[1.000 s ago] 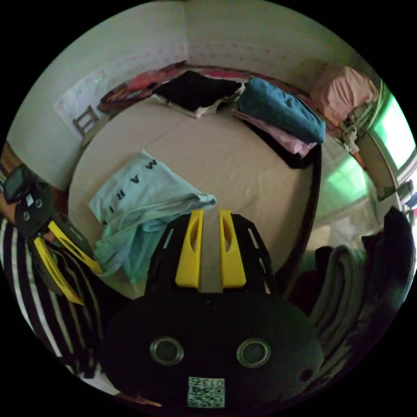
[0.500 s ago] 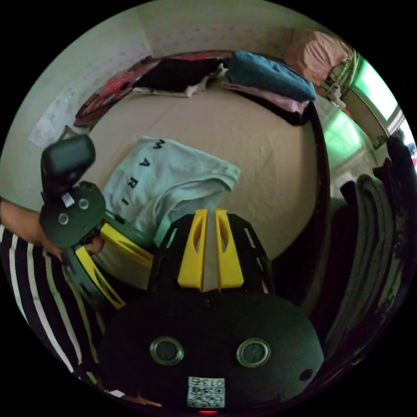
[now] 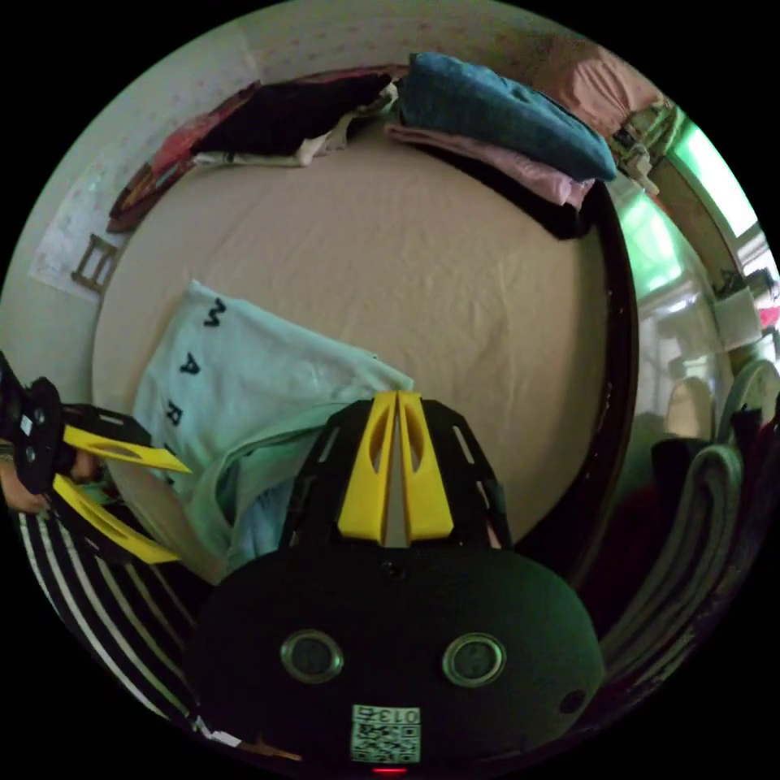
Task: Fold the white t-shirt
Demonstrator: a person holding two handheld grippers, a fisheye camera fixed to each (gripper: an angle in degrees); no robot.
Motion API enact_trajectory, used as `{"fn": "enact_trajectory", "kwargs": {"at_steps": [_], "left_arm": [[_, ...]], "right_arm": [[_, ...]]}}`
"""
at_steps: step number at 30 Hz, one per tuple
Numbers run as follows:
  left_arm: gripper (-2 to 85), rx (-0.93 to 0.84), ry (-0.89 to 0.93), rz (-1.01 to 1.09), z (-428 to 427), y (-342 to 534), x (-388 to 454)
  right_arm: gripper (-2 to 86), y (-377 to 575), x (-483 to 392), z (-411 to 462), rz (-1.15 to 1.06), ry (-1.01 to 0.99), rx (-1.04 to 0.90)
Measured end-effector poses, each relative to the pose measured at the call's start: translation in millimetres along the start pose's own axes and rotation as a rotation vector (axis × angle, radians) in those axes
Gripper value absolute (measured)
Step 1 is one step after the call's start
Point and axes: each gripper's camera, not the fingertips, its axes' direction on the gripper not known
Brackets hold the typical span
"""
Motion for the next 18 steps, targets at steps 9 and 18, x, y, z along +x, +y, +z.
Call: {"fn": "enact_trajectory", "kwargs": {"at_steps": [9,18], "left_arm": [[13.9,0.016,-0.058,-0.072,-4.5,9.3,-14.2],[13.5,-0.127,-0.173,0.1,-8.8,41.1,3.1]], "right_arm": [[9.0,49.1,18.1,-40.1,-0.003,-0.083,0.242],[12.5,154.1,-73.3,-8.7,-0.223,-0.09,0.125]]}}
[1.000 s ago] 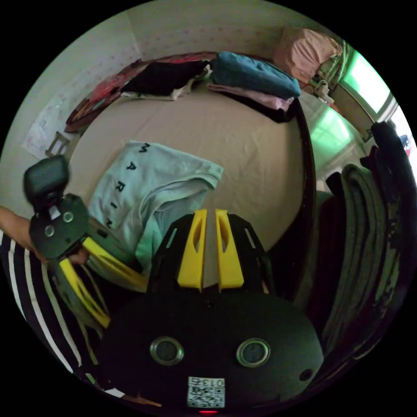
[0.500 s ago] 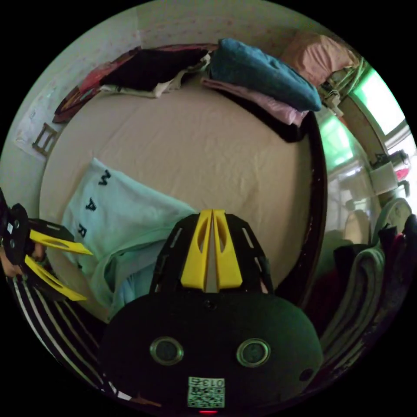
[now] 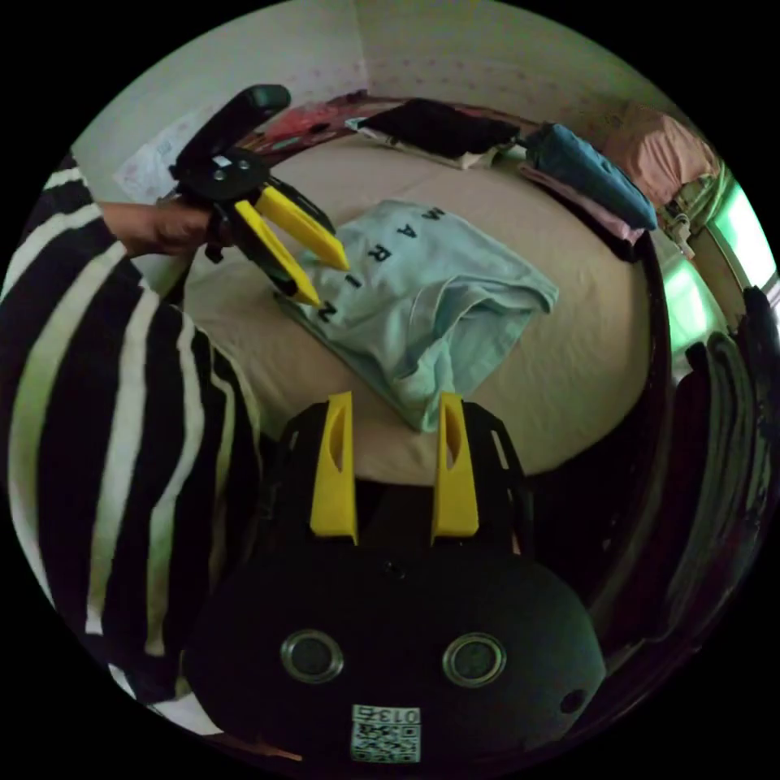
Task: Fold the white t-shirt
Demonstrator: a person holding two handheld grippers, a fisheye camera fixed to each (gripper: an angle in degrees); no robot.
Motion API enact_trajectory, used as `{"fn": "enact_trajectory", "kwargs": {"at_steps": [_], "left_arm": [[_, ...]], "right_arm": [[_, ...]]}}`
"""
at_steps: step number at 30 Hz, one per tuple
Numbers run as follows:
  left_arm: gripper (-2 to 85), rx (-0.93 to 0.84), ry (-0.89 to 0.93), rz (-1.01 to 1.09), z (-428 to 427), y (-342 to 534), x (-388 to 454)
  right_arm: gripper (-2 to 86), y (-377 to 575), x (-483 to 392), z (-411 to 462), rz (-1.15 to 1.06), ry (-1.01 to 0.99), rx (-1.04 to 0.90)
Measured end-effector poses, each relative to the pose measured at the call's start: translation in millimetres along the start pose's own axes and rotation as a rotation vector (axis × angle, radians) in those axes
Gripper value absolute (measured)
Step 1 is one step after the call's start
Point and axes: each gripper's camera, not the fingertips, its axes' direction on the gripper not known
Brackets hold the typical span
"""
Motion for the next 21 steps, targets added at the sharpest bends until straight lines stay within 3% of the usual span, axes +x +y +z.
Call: {"fn": "enact_trajectory", "kwargs": {"at_steps": [5,9,13,17,21], "left_arm": [[11.2,-0.071,0.009,-0.003,8.6,4.3,-7.8],[8.1,-0.115,-0.07,0.035,7.8,14.3,-10.3],[9.2,-0.066,0.04,-0.069,-0.5,25.8,-29.7],[13.9,-0.038,0.126,-0.092,-19.1,33.7,-33.2],[14.5,0.046,-0.044,-0.098,-52.0,39.3,-28.4]], "right_arm": [[4.6,-10.0,26.8,18.5,0.181,0.007,-0.046],[3.1,21.3,75.2,15.2,0.527,-0.354,0.059],[2.5,78.8,114.3,48.7,0.952,-0.768,0.08],[2.1,77.7,109.4,22.8,0.884,-0.573,0.066],[1.7,27.9,82.5,-22.0,0.602,-0.22,0.133]]}}
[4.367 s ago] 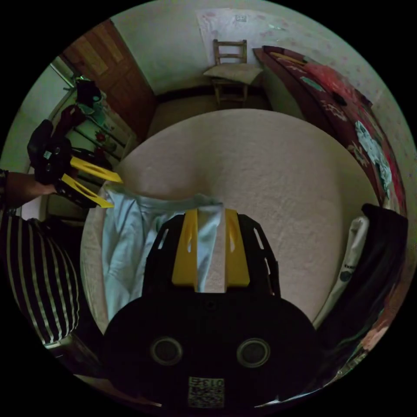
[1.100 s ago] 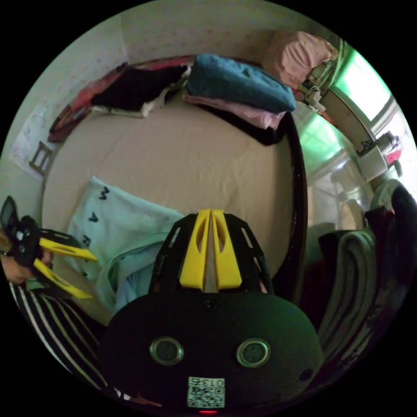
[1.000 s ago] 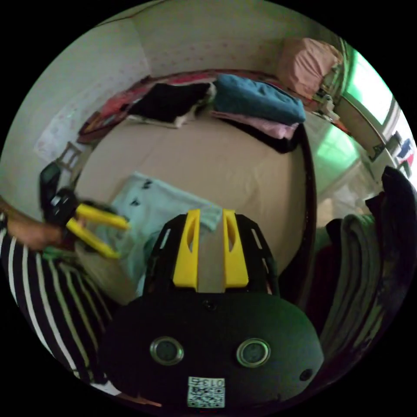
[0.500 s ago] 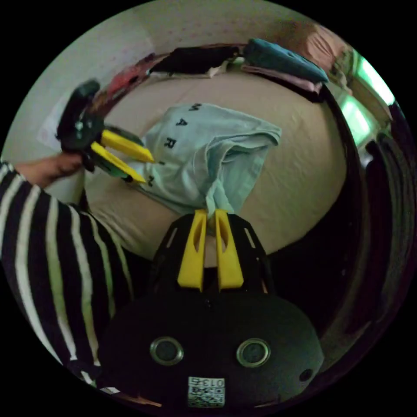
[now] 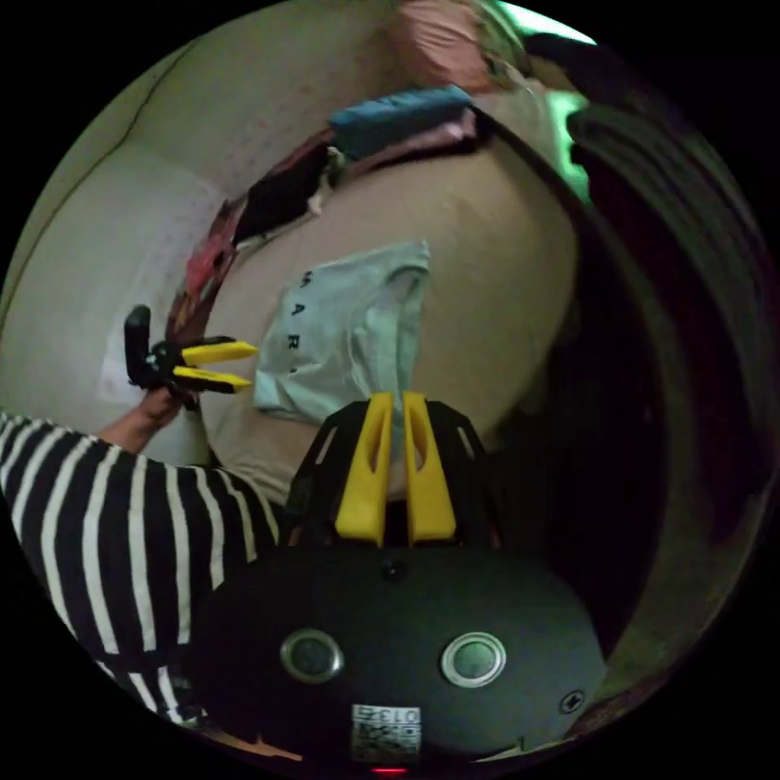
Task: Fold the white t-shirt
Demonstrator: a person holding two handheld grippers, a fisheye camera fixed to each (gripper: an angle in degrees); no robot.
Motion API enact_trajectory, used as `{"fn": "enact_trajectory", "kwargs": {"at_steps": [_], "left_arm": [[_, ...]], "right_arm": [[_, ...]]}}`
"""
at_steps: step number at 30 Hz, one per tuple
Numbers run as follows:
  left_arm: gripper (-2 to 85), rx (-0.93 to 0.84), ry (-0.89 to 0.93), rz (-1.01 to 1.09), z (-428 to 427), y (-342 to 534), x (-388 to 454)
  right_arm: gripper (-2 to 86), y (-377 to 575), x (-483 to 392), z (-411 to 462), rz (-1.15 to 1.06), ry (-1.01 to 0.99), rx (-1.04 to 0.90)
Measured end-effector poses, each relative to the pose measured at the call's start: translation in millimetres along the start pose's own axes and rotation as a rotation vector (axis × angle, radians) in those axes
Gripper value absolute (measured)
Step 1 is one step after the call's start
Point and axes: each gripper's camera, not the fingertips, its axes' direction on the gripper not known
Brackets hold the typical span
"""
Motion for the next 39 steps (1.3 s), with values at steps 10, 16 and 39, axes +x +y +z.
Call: {"fn": "enact_trajectory", "kwargs": {"at_steps": [10,16,39], "left_arm": [[16.5,-0.055,0.011,-0.314,4.8,1.2,-54.5],[17.0,0.044,0.147,-0.409,-8.9,3.4,-72.2],[10.7,0.021,0.097,-0.391,-4.3,-33.2,-4.3]], "right_arm": [[1.5,-37.4,-71.0,60.5,-0.295,0.179,-0.134],[8.4,-80.1,-72.1,16.0,-0.416,0.17,0.081],[4.0,-40.4,-139.7,36.3,-0.894,0.428,-0.147]]}}
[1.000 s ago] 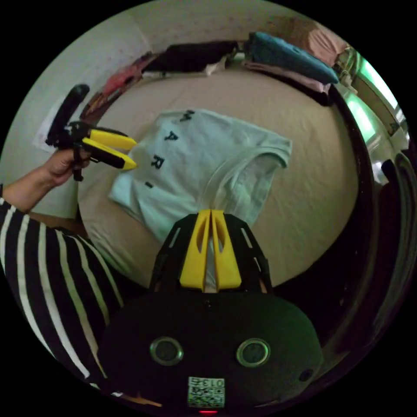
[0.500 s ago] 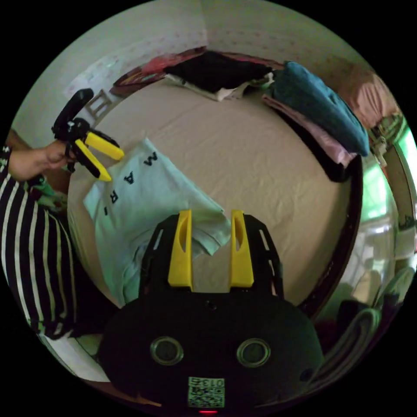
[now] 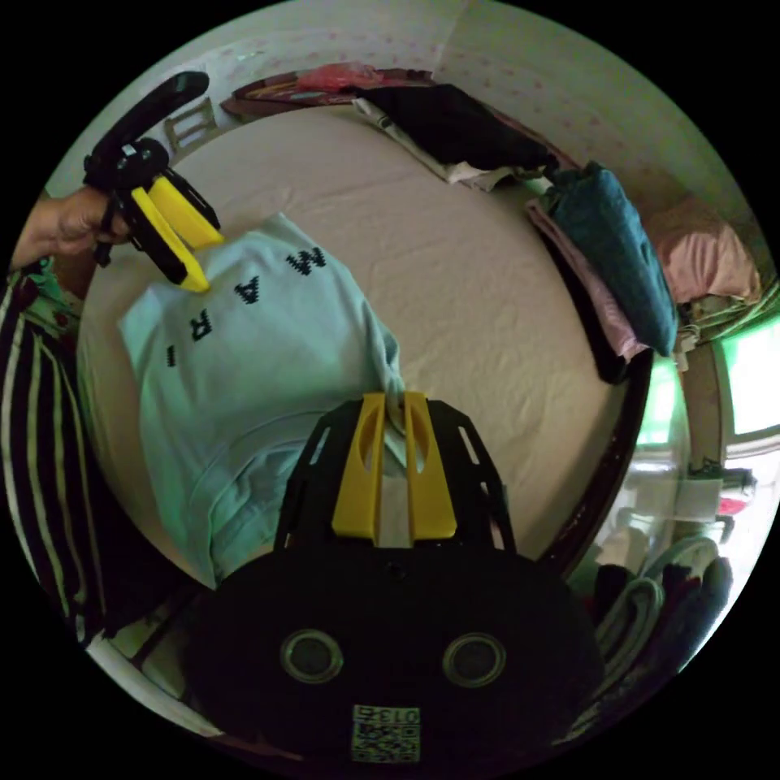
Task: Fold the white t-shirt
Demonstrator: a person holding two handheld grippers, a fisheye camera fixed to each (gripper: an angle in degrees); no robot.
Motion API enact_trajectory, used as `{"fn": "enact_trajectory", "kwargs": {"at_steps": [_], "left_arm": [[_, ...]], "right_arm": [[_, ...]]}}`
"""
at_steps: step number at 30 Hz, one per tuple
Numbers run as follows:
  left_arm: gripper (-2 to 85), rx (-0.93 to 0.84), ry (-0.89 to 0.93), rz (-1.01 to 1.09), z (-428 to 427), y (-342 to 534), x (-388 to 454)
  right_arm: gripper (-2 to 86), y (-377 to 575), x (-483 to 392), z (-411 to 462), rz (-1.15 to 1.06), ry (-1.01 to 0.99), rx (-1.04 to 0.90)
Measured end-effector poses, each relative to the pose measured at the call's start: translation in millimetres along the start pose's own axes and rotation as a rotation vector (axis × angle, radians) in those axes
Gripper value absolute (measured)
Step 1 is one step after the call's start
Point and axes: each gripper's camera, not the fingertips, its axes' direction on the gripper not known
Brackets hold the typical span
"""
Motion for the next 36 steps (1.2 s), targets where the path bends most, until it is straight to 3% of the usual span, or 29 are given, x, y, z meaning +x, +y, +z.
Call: {"fn": "enact_trajectory", "kwargs": {"at_steps": [7,14,21,29,36], "left_arm": [[6.5,-0.021,0.035,0.011,-0.5,3.3,30.3],[5.6,0.226,-0.086,0.171,-48.3,46.0,116.4],[5.5,0.377,-0.032,0.342,-96.3,49.3,192.4],[5.5,0.45,0.098,0.722,-133.8,-41.9,336.6],[5.6,0.412,0.143,0.946,-121.1,-169.7,490.3]], "right_arm": [[3.0,21.4,-38.2,-42.2,0.126,0.129,-0.004],[3.0,75.2,-97.8,-128.6,0.189,0.352,0.095],[2.9,147.7,-133.0,-232.2,0.416,0.485,0.178],[2.8,247.8,-125.4,-346.6,0.62,0.725,0.188],[2.6,357.6,-43.9,-414.9,0.727,0.878,0.075]]}}
